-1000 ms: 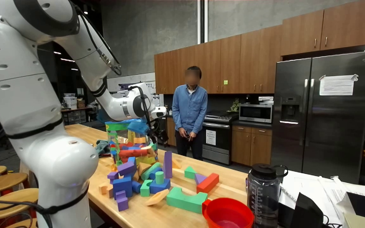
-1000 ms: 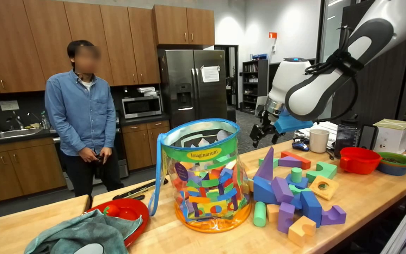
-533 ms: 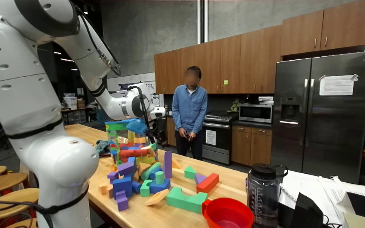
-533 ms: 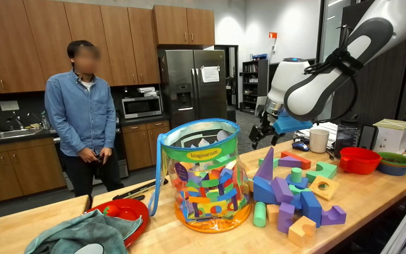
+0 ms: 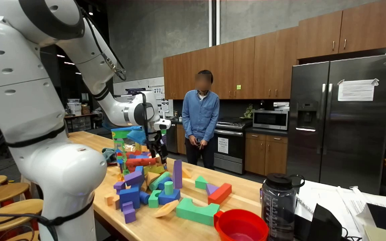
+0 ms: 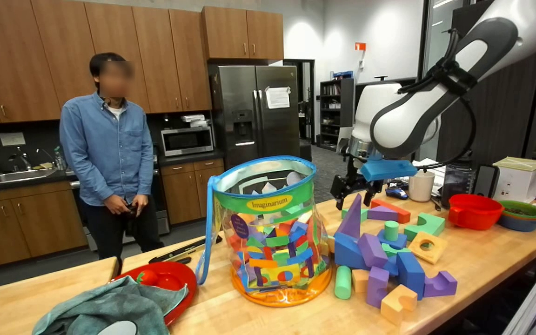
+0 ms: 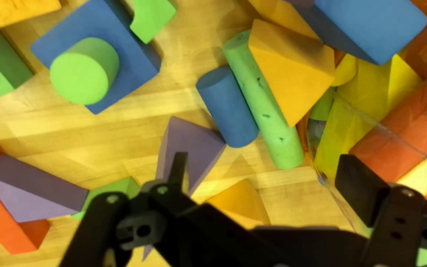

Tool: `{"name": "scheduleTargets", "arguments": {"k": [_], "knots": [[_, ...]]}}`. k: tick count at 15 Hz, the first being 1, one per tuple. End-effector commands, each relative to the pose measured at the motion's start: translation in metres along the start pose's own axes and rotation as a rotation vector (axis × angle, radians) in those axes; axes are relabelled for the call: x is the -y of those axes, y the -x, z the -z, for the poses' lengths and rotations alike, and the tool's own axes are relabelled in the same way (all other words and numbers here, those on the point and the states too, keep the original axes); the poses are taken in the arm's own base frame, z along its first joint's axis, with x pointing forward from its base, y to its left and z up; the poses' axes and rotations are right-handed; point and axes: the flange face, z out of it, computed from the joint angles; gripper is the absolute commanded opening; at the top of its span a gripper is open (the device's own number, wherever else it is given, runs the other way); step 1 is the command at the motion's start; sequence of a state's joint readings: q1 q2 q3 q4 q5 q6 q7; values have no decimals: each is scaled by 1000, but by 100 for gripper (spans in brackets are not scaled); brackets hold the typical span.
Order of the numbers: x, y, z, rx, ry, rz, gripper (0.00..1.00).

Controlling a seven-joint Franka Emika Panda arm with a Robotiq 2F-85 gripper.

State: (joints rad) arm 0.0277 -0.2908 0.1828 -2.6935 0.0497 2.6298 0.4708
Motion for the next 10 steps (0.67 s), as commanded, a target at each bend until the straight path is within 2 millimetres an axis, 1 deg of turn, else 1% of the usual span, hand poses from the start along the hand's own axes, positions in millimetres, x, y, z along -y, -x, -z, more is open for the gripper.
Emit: {"name": "scheduleTargets", "arguments": {"k": [1, 3, 5, 10], "knots": [[-19, 11, -10, 81, 10, -84, 100], [-21, 17, -15, 108, 5, -105, 100], [-18, 22, -20, 127, 10, -104, 100], [-14, 27, -22, 148, 19, -101, 100]]}}
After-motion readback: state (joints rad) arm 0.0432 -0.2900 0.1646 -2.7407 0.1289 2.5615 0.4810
